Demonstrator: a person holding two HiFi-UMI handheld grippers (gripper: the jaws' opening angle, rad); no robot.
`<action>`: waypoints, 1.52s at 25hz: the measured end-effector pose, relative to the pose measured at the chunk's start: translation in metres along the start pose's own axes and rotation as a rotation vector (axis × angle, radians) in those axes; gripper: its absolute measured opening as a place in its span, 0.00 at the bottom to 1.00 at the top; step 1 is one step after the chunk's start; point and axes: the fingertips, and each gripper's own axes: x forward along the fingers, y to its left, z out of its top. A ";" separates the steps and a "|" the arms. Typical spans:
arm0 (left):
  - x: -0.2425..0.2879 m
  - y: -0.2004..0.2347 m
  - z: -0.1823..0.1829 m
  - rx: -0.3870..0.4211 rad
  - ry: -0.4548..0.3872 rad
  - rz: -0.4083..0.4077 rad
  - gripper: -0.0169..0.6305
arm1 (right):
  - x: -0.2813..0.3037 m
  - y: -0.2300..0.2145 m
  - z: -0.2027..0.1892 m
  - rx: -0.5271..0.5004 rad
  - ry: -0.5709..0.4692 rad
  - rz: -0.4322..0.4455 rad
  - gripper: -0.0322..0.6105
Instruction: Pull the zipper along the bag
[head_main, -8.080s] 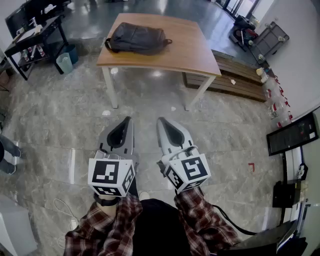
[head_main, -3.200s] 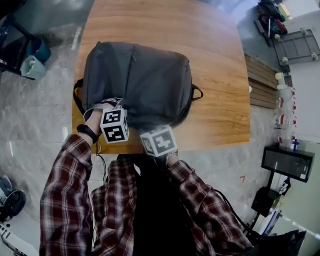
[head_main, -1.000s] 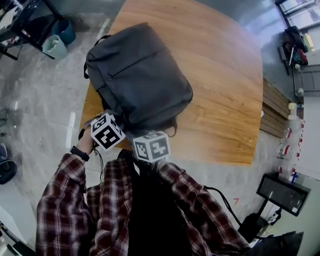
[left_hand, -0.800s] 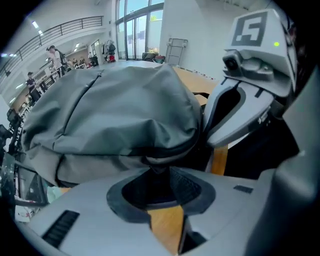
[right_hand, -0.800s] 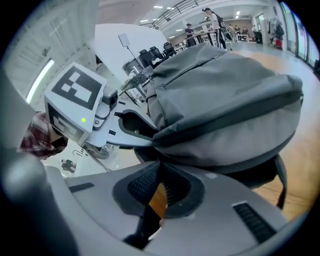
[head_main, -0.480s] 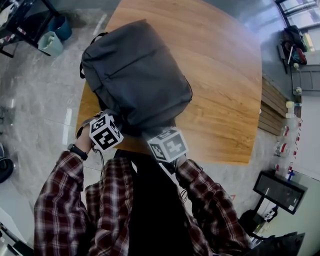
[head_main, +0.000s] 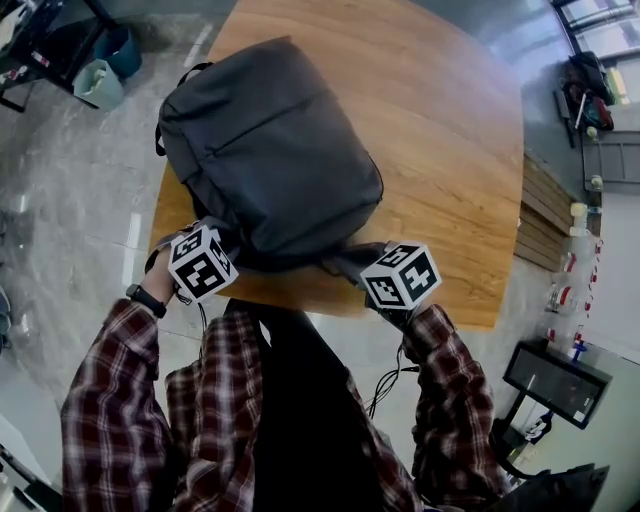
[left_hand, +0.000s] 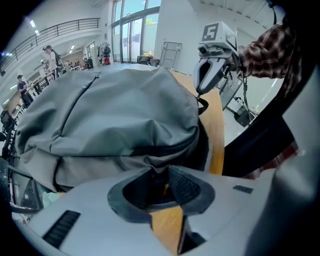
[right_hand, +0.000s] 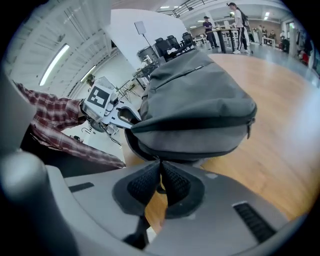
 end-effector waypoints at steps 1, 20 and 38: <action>0.000 0.000 0.000 0.002 -0.001 0.000 0.20 | -0.005 -0.007 -0.001 -0.005 -0.003 -0.006 0.08; -0.067 0.004 0.006 -0.061 -0.060 -0.217 0.20 | -0.044 -0.061 -0.024 -0.012 -0.168 -0.052 0.06; -0.007 -0.054 0.147 0.172 -0.165 -0.009 0.21 | 0.016 -0.048 0.018 -0.075 -0.305 -0.118 0.15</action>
